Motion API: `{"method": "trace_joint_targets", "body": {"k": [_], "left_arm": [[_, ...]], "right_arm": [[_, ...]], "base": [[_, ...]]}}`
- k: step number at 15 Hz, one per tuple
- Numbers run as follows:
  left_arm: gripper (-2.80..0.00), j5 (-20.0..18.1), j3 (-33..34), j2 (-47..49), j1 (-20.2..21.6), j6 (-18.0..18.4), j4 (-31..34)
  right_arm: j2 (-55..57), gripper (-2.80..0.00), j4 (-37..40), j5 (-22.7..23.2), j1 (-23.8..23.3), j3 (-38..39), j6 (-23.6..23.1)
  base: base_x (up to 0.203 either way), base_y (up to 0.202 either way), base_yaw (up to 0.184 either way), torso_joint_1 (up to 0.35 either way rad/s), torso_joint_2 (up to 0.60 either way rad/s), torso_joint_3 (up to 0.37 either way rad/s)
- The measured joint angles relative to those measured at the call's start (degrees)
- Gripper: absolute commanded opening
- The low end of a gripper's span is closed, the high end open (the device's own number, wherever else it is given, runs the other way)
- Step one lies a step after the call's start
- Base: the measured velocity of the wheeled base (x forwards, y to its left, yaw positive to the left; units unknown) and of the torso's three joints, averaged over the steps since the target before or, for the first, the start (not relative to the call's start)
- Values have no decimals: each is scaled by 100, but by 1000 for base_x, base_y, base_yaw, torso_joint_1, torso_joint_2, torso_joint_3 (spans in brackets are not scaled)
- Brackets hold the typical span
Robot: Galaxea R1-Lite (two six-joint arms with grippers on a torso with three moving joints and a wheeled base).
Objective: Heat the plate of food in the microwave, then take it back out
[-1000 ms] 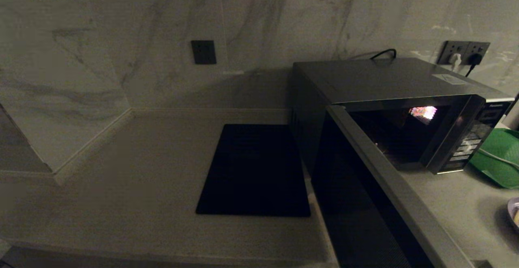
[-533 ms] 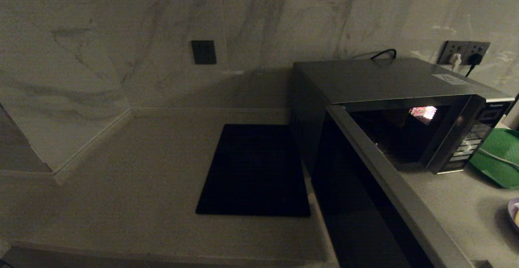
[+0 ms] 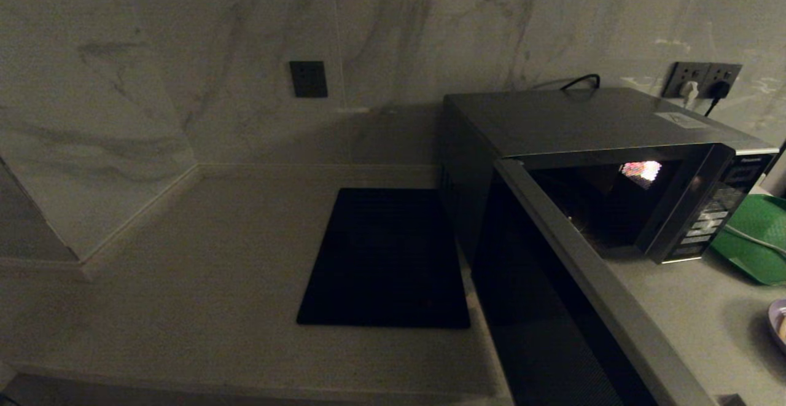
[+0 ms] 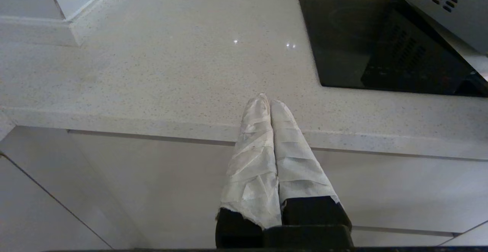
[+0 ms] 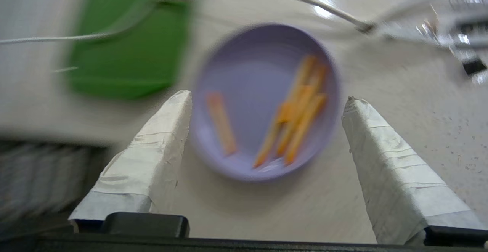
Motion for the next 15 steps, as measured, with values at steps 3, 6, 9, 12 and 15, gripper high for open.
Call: {"method": "trace_joint_targets", "body": {"k": [3,6,9,12,15], "left_arm": [[-280,-2,0,0,-2,0,0],[-280,0,0,0,0,-1,0],[-280,0,0,0,0,0,0],[-280,0,0,0,0,0,0],[-280,0,0,0,0,0,0]], "right_arm": [[-1124,0,630,341,392,-131,-316],[-1885,-280,1420,355,1043,-404,-553],[-2428,-280,1852,353,1454,-537,-1163],[-2752,-280,1922,5,2115,-753,-1273],[-2910,-280,2428,-840,3208,-1447,-1232]], "base": [[0,0,0,0,0,0],[0,0,0,0,0,0],[0,0,0,0,0,0],[0,0,0,0,0,0],[0,0,0,0,0,0]]}}
